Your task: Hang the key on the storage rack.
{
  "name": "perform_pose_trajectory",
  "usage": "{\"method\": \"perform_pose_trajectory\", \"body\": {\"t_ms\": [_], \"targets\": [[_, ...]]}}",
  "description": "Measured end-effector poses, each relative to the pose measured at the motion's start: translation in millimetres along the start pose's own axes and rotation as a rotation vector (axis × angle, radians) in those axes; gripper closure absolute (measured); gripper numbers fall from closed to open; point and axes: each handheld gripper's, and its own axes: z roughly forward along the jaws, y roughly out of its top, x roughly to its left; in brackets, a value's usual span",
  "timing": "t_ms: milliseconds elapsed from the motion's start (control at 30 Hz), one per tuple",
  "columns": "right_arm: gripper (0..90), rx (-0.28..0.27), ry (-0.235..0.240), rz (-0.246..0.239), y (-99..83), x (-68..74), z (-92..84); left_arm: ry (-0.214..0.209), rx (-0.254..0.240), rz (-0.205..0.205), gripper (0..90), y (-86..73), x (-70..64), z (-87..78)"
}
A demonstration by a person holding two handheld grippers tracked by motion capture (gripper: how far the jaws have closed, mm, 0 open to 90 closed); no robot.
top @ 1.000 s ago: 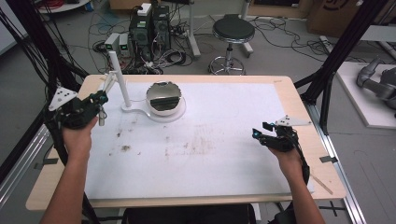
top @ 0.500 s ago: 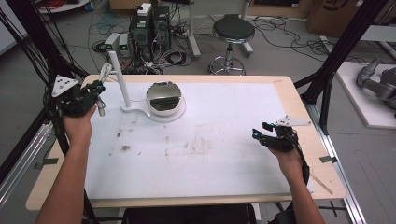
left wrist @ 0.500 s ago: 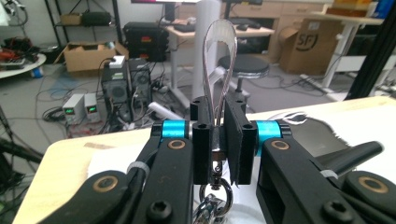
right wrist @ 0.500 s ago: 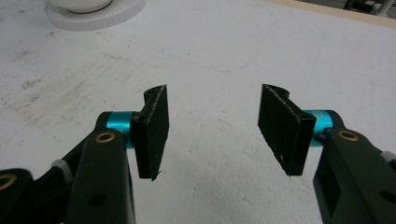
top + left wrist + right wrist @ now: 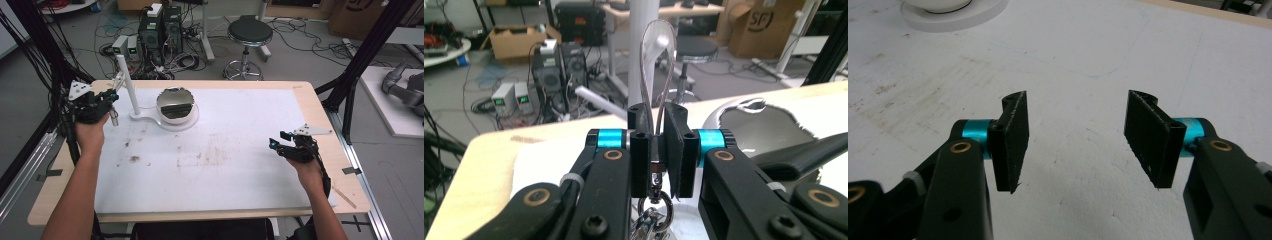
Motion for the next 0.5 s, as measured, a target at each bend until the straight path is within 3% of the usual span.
{"method": "perform_pose_trajectory", "body": {"t_ms": [233,367,500], "targets": [[44.1,0.002,-0.001,0.001,-0.2,0.0,-0.1,0.001,0.028,-0.007,81.4,-6.2,-2.3,10.6],[44.1,0.002,0.000,0.000,-0.6,-0.7,-0.4,-0.015,0.044,-0.041,80.5,-17.7,-0.2,13.9],[44.2,0.001,-0.004,0.002,-0.9,-1.1,-2.0,-0.018,0.034,-0.045,78.8,-28.1,-0.7,12.3]]}}
